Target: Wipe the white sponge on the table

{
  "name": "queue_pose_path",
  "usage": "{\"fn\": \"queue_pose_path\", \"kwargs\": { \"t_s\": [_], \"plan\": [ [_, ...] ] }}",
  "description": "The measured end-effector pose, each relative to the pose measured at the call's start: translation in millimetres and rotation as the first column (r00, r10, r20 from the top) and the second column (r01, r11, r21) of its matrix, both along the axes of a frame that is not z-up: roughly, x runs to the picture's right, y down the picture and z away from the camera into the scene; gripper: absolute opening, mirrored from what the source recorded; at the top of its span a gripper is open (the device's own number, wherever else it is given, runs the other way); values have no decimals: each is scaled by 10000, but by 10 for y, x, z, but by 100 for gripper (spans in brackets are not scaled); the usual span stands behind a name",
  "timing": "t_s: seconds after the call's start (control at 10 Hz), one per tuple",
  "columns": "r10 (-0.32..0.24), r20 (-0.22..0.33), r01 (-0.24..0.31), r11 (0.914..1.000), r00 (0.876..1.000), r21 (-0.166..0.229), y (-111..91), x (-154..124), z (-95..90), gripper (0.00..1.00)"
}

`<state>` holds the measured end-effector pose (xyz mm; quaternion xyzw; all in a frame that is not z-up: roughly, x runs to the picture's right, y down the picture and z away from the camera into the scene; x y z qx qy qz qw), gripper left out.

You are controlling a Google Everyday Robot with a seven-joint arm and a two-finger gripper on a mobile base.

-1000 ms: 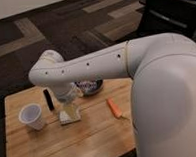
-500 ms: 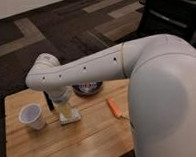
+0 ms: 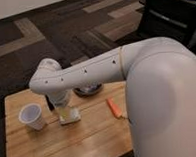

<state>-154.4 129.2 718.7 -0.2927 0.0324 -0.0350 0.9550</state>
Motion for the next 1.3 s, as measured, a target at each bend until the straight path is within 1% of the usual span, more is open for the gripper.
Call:
{"fn": "queue_pose_path", "kwargs": {
  "t_s": [0.1,0.3,0.4,0.5,0.6,0.7,1.0,1.2,1.3],
  "plan": [
    [-158,182,156,9998,9997,79,-3,-19,48,65],
    [-440,721,426,9989,9964,210,20,-118,122,65],
    [-553,1206,523,9982,9912,283,60,-229,149,65],
    [-597,1387,557,9979,9885,328,78,-241,167,65],
    [-605,1479,561,9978,9871,339,95,-233,177,65],
    [-666,1527,629,9976,9860,289,154,-212,193,65],
    [-763,1418,751,9971,9870,134,278,-124,253,65],
    [-778,1473,784,9969,9860,17,340,-140,293,65],
    [-802,1589,820,9966,9840,-47,369,-171,314,65]
  ]
}}
